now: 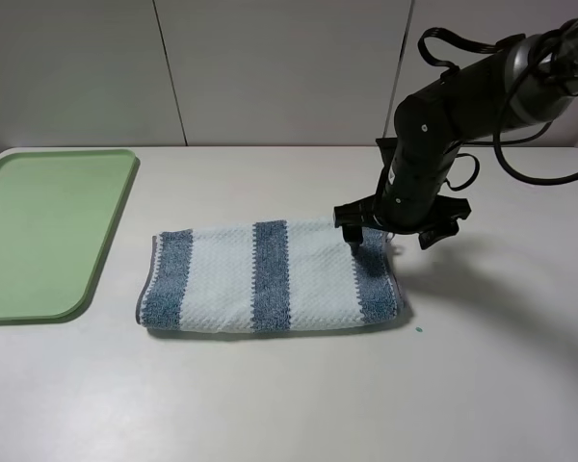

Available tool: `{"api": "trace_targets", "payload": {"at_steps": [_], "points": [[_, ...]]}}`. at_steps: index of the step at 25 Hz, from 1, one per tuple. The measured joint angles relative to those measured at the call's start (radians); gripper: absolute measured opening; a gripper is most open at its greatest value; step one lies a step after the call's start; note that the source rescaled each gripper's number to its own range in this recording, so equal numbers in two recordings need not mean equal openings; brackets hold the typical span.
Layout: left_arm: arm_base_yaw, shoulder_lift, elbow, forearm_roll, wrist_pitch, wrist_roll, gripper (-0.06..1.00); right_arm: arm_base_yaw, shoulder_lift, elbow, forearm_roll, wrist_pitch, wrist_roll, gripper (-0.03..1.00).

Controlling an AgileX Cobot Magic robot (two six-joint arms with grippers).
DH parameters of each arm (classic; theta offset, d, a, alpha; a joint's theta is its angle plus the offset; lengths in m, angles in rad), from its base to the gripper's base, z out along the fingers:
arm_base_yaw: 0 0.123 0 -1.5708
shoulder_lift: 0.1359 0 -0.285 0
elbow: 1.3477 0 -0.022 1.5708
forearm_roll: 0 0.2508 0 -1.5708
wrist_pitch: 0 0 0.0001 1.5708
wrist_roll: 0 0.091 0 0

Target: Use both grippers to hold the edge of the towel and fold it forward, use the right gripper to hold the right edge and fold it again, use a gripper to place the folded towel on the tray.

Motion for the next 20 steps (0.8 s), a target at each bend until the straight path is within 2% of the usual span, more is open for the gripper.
{"api": "trace_targets", "payload": {"at_steps": [9, 20], "points": [[0.0, 0.0, 0.0, 0.0, 0.0, 0.0, 0.94, -0.006, 0.055, 0.0, 0.104, 0.002, -0.104, 1.0], [0.0, 0.0, 0.0, 0.0, 0.0, 0.0, 0.94, -0.006, 0.115, -0.014, 0.129, -0.016, -0.123, 1.0]]}}
